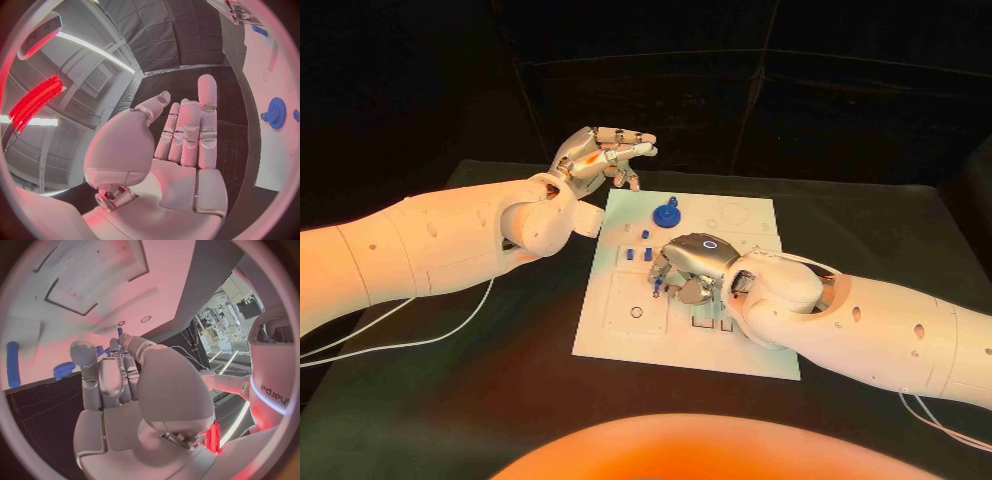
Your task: Assemble the parts on the task board
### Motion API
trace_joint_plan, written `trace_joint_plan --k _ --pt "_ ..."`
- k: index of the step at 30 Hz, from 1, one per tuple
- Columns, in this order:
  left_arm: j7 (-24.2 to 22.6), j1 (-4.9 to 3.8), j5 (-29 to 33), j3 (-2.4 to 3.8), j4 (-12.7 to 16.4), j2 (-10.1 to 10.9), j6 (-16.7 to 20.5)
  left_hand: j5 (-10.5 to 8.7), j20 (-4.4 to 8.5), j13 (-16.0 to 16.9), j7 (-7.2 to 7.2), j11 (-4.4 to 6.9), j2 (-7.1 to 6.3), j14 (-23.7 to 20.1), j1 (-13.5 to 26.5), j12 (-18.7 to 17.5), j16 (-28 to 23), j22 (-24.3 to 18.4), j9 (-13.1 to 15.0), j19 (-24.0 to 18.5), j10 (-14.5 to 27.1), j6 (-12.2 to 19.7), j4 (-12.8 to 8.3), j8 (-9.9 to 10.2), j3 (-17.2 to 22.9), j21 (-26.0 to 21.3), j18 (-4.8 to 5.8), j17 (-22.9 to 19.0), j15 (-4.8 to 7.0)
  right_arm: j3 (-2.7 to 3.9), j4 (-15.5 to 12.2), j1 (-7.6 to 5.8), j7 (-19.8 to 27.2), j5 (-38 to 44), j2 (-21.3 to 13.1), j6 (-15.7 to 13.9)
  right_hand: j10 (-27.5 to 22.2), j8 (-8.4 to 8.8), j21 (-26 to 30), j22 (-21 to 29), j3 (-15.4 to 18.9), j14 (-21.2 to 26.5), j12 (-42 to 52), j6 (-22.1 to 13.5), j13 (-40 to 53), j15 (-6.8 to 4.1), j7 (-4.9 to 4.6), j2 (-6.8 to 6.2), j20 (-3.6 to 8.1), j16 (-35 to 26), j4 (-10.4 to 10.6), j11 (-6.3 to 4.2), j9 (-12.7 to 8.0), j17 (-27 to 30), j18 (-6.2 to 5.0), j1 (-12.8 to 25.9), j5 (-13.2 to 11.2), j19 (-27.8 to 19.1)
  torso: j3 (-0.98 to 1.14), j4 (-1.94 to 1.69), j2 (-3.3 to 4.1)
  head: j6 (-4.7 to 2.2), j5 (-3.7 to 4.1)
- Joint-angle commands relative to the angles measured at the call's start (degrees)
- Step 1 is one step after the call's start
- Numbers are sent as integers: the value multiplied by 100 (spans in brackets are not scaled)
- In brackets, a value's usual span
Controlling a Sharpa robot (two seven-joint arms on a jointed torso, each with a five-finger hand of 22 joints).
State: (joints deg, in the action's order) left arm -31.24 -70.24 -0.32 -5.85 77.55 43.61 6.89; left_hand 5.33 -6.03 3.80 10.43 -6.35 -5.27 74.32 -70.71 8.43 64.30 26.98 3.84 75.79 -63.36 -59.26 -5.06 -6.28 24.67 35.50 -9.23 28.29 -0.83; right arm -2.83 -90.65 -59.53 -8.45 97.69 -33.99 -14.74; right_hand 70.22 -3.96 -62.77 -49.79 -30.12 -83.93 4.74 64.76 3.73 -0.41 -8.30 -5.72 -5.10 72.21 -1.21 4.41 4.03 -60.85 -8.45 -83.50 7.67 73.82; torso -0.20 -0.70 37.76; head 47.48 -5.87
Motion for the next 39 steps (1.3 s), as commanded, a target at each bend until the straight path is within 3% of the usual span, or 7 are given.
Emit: trace_joint_plan --k 1,17,39 --pt "-13 -8 28 5 1 -11 -90 21 -13 3 -4 11 59 -46 -6 33 -19 -8 6 -37 47 39 -12 -9 -33 -24 -112 -8 -1 4 14 3 48 111 28 54 -1 29 -21 0 -41 -193 -31 -19 7 -21 -44 -12 -15 24 7 11 -2 4 41 52 36 19 -2 7 3 18 -18" --pt "8 -8 28 5 -16 -17 -115 21 -13 3 -4 11 59 -46 -6 33 -19 -8 6 -37 47 39 -12 -9 -33 -24 -112 -8 -1 2 81 31 -49 142 67 254 -1 29 -22 1 -47 -191 -32 -22 8 -19 -46 -11 -16 22 6 13 -2 14 41 63 37 16 -4 1 0 68 -61" --pt "25 -7 28 4 -111 -47 -142 21 -14 3 -3 10 67 -53 -13 40 -22 -12 6 -38 53 44 -16 -14 -39 -30 -113 -21 -2 1 -31 45 -42 165 24 245 2 26 -19 6 -53 -190 -31 -20 10 -19 -46 -8 -18 21 4 12 -1 19 39 71 38 12 -3 4 2 105 -80"
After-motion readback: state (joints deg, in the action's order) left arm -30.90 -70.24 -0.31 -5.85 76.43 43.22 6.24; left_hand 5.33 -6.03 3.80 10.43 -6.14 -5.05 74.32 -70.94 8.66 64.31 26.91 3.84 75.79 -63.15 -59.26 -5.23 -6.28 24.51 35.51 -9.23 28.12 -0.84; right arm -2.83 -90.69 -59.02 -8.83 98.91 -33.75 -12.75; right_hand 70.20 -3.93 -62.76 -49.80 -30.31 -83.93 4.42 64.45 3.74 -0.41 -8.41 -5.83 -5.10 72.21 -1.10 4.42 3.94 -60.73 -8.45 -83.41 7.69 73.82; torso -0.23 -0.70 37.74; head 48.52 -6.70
